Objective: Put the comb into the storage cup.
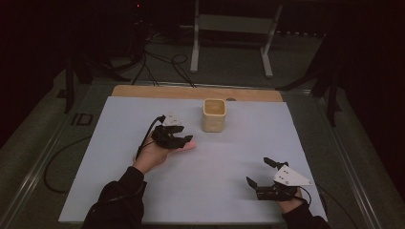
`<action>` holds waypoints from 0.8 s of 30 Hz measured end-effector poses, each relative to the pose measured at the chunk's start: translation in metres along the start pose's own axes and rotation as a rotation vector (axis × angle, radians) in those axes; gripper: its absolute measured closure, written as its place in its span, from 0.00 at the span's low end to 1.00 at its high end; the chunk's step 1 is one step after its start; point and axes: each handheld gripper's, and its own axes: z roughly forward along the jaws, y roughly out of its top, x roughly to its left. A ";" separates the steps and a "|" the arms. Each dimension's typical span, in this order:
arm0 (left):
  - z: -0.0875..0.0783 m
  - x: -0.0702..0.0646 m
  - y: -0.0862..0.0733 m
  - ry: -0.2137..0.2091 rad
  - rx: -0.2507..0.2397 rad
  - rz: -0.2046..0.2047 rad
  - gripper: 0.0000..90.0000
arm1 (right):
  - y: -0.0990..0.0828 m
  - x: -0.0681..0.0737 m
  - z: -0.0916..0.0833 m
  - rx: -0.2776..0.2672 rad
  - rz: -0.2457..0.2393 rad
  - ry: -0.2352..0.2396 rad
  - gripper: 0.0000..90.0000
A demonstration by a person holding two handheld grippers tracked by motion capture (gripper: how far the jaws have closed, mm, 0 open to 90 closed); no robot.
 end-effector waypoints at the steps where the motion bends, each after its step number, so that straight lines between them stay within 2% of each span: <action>1: 0.002 0.000 0.000 0.005 0.007 -0.003 0.58 | 0.000 0.000 0.000 0.000 0.000 0.000 0.09; 2: 0.004 0.000 0.000 0.005 0.010 -0.001 0.65 | 0.000 0.000 0.000 -0.001 -0.001 0.000 0.09; 3: 0.006 0.000 0.000 0.020 0.018 -0.001 0.65 | 0.000 0.000 0.000 -0.001 -0.001 0.000 0.09; 4: 0.007 0.001 0.000 0.024 0.021 -0.005 0.71 | 0.000 0.000 0.000 -0.002 -0.001 0.001 0.09; 5: 0.009 0.000 0.000 0.029 0.023 -0.008 0.71 | 0.000 0.000 0.000 -0.002 -0.001 0.001 0.09; 6: 0.010 0.000 0.001 0.042 0.030 -0.009 0.77 | 0.000 0.000 0.000 0.000 0.001 0.001 0.09; 8: 0.014 0.000 0.001 0.046 0.042 -0.006 0.83 | 0.000 0.000 0.000 -0.003 0.001 0.001 0.09; 9: 0.015 0.000 0.002 0.049 0.051 -0.011 0.83 | 0.000 0.000 0.000 -0.003 0.001 0.001 0.09; 10: 0.017 0.000 0.002 0.053 0.056 -0.016 0.89 | 0.000 0.000 0.000 -0.003 0.003 0.001 0.09; 11: 0.019 0.001 0.002 0.060 0.063 -0.025 0.89 | 0.000 0.000 0.000 -0.003 0.003 0.001 0.09; 14: 0.024 0.002 0.004 0.081 0.084 -0.046 0.99 | 0.001 0.000 0.000 -0.004 0.001 0.003 0.09; 19: 0.034 0.002 0.004 0.120 0.147 -0.067 1.00 | 0.001 0.001 0.000 -0.004 0.001 0.004 0.09; 24: 0.042 0.001 0.003 0.122 0.173 -0.079 1.00 | 0.001 0.001 0.000 -0.004 0.002 0.004 0.09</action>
